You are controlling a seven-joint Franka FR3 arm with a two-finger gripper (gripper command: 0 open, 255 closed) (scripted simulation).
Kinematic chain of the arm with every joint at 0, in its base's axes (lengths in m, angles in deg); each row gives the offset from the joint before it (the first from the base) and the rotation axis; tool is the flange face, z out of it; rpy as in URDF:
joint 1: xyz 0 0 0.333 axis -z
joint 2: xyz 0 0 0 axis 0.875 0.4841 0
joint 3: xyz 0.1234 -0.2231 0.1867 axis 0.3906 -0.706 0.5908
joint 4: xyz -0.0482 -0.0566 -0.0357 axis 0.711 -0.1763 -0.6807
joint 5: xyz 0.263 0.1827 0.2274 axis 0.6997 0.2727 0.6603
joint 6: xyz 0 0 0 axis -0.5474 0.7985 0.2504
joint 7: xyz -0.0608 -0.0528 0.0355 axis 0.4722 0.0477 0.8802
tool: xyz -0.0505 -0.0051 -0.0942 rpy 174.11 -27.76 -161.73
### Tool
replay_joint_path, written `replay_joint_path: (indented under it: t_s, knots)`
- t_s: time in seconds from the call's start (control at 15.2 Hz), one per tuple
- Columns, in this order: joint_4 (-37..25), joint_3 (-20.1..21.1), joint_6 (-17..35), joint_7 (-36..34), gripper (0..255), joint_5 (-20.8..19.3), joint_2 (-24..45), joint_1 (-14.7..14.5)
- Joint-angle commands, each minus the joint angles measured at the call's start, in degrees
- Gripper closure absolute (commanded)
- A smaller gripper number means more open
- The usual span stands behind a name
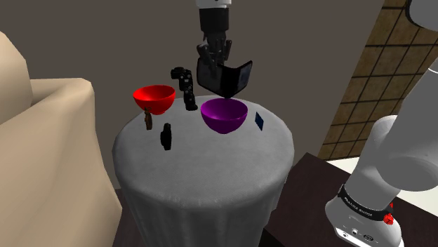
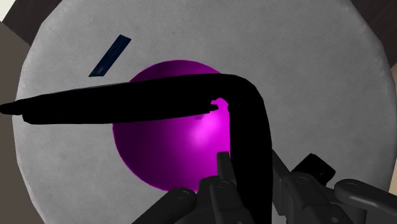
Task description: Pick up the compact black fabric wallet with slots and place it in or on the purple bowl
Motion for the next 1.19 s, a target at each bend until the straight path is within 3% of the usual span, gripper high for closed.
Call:
replay_joint_path:
  t_s: [0.0, 0.86, 1.12]
  knots:
    - [2.3, 0.0, 1.7, -0.1, 255, 0.1, -0.6, 0.0]
    - [14.0, 0.0, 12.1, 0.1, 255, 0.4, -2.0, -0.1]
    - [14.0, 0.0, 12.1, 0.1, 255, 0.4, -2.0, -0.1]
